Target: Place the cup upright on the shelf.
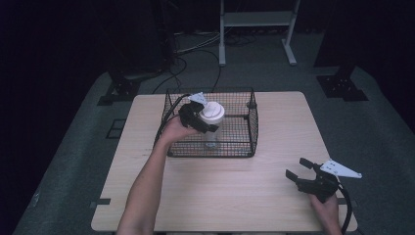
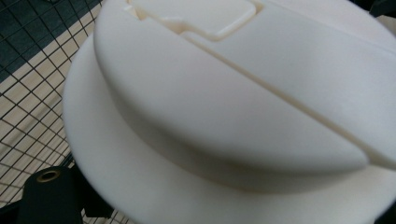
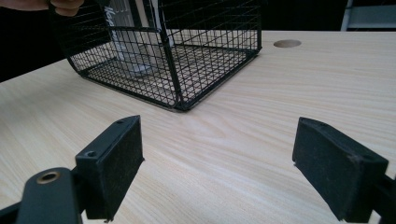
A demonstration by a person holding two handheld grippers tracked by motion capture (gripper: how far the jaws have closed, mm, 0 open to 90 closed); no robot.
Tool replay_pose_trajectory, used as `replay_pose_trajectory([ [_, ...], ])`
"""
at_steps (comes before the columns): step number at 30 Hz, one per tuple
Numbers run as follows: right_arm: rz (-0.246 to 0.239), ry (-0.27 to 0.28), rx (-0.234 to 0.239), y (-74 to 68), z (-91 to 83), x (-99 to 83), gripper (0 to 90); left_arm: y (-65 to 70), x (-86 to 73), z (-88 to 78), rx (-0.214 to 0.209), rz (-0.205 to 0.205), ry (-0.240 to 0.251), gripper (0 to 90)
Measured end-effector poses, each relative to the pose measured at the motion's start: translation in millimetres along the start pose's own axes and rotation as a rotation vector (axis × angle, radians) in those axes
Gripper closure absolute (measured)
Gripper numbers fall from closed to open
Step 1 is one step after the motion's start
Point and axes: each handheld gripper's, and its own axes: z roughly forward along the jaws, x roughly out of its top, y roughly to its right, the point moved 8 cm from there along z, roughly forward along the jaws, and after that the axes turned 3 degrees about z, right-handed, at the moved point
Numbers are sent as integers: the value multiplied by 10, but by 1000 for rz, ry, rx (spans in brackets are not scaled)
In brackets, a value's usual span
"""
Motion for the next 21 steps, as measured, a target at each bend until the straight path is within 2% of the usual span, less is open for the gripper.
replay_pose_trajectory([
  [12, 2, -1, -3, 4, 1, -1, 151, 36, -49, -20, 1, 5, 6, 148],
  [21, 2, -1, -1, 3, 1, 0, 151, 37, -42, -52, 2, 2, 15, 111],
])
